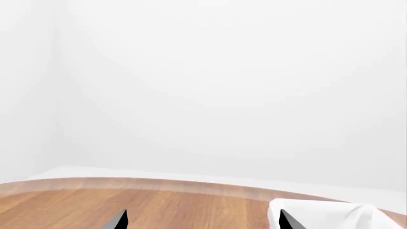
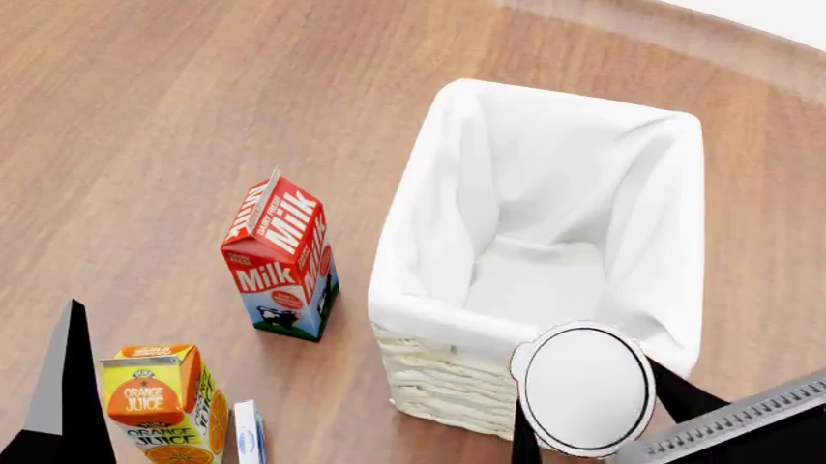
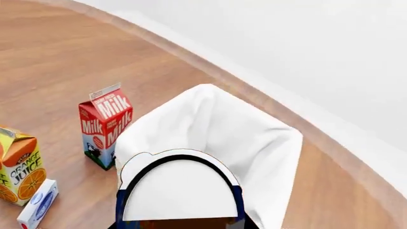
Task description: Pick up the alphabet soup and the tomato sauce, and put them in the basket.
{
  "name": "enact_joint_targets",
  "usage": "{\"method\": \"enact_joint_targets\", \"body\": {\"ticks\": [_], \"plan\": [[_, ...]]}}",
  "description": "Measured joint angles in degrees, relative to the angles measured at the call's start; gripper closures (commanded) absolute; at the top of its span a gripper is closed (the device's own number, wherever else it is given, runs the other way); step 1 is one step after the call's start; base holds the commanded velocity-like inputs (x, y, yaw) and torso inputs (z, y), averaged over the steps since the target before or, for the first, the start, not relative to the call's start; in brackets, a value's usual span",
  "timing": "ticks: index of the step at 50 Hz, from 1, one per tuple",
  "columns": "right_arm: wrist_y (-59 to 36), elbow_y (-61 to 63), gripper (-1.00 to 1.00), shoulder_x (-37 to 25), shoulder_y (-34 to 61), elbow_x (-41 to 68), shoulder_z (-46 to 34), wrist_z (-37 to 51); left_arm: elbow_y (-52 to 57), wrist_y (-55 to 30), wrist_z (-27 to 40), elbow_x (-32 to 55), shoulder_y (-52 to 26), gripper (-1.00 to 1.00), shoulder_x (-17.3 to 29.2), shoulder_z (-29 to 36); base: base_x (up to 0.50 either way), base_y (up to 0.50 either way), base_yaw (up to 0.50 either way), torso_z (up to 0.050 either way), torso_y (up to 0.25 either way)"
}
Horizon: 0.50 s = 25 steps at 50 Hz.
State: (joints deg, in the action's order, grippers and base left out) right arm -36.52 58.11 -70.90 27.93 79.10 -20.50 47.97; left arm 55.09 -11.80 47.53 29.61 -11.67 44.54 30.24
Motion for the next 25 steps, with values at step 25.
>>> {"method": "enact_joint_targets", "body": {"ticks": [25], "plan": [[-16.5, -10.6, 1.00, 0.7, 30.1, 15.9, -3.8, 0.4, -0.2, 0.1, 0.0, 0.0, -0.4, -1.00, -0.1, 0.6, 0.00, 0.00, 0.00, 0.000, 0.001]]}}
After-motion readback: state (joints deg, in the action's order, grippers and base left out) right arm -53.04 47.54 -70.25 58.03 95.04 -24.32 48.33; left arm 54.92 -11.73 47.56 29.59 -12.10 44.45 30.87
